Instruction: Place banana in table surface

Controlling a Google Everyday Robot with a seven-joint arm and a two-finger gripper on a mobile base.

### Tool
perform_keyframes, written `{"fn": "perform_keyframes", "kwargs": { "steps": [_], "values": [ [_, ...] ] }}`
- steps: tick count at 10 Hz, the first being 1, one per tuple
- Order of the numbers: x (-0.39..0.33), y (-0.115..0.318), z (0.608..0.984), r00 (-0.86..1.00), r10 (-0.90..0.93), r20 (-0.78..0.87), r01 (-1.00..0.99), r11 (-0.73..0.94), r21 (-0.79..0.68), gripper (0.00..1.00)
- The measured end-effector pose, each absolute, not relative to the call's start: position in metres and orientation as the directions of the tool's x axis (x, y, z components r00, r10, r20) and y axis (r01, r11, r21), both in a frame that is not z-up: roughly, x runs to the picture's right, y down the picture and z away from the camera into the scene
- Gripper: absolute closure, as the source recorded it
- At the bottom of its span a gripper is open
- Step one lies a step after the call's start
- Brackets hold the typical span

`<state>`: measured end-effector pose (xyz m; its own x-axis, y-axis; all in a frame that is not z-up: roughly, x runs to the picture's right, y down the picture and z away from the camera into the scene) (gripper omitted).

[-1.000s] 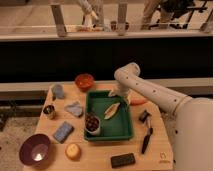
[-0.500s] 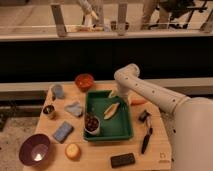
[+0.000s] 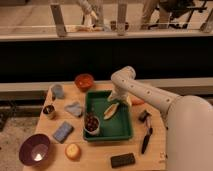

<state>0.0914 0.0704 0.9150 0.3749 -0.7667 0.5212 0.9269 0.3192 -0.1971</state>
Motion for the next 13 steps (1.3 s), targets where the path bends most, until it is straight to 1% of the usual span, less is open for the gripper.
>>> {"fn": "perform_keyframes", "kwargs": {
  "steps": [1,3,6,9,13],
  "values": [
    [0.095,0.063,0.907,0.388,-0.765,0.514,0.922,0.322,-0.215,0.20],
    [0.136,0.044,0.889,0.422,-0.765,0.487,0.906,0.329,-0.267,0.20],
    [0.142,0.039,0.880,0.433,-0.744,0.508,0.900,0.334,-0.279,0.20],
    [0.107,0.044,0.867,0.453,-0.698,0.554,0.891,0.377,-0.253,0.20],
    [0.054,0.043,0.846,0.512,-0.672,0.534,0.858,0.435,-0.274,0.20]
  ]
}}
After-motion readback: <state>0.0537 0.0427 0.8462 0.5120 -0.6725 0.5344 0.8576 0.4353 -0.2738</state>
